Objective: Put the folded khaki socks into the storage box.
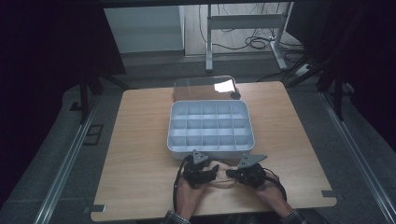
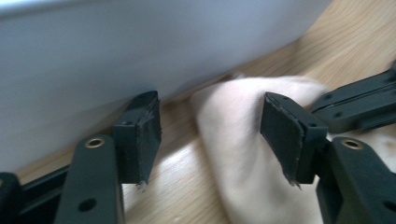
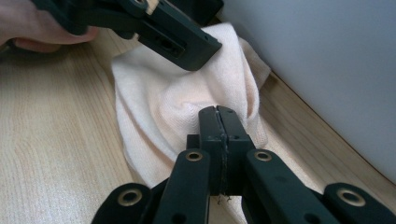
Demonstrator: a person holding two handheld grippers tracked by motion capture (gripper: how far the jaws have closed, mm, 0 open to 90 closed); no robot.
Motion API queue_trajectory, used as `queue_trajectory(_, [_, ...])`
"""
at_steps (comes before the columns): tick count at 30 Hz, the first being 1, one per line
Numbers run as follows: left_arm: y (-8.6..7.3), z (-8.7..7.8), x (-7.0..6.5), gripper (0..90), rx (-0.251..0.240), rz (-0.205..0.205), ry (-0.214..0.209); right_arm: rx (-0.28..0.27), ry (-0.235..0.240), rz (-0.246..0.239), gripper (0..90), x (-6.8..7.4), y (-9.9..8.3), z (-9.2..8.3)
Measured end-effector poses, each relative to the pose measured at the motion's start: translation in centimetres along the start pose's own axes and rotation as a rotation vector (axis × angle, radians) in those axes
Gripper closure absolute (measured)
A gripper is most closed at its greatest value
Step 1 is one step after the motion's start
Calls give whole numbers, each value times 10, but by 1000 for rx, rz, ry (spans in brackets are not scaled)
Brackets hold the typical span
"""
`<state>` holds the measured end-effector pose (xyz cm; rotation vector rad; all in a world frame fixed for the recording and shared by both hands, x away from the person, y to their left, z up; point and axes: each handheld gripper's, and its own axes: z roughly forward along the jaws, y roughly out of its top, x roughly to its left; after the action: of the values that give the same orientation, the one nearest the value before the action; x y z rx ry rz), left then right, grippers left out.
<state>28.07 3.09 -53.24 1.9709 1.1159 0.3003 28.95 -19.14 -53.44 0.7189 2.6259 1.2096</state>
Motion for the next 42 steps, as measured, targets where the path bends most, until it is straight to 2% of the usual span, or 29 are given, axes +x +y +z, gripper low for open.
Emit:
queue_trajectory(1, [1,0,-2,376,13,12,8,1,0,-2,900,0,0,0])
queue_trajectory(3, [2,1,-6,371,53,52,55,4,5,4,900,0,1,0])
queue_trajectory(4, [1,1,-7,371,65,58,64,8,9,4,900,-1,1,-1])
queue_trajectory(8, [-6,0,-4,388,93,51,48,27,14,4,900,-1,2,-3])
queue_trajectory(11, [-11,-2,-4,390,91,37,34,32,13,4,900,-1,6,-5])
queue_trajectory(15, [-13,-5,-7,388,96,41,32,-12,13,12,900,0,15,-6])
queue_trajectory(17, [-16,-7,-9,385,90,40,29,-28,21,18,899,1,21,0])
queue_trajectory(20, [-18,-9,-9,369,89,32,11,-10,21,12,898,3,23,12])
queue_trajectory(22, [-18,-11,-5,357,85,15,-7,4,13,10,899,3,21,18])
queue_trajectory(25, [-16,-16,4,346,68,-11,12,-3,20,10,900,2,19,20])
queue_trajectory(27, [-14,-16,9,345,56,-30,9,1,25,10,900,3,19,21])
queue_trajectory(30, [-13,-11,10,347,70,-23,18,3,29,1,900,5,18,22])
queue_trajectory(33, [-15,-7,3,391,75,18,37,2,27,-6,900,6,17,22])
queue_trajectory(35, [-14,-7,1,459,85,19,27,0,26,-7,900,6,17,22])
queue_trajectory(37, [-14,-8,0,489,91,15,20,-4,26,-8,900,6,16,22])
queue_trajectory(40, [-16,-11,0,539,97,1,-16,-14,29,-7,900,6,15,22])
queue_trajectory(42, [-18,-14,-3,547,105,7,-29,-18,28,-9,900,6,14,22])
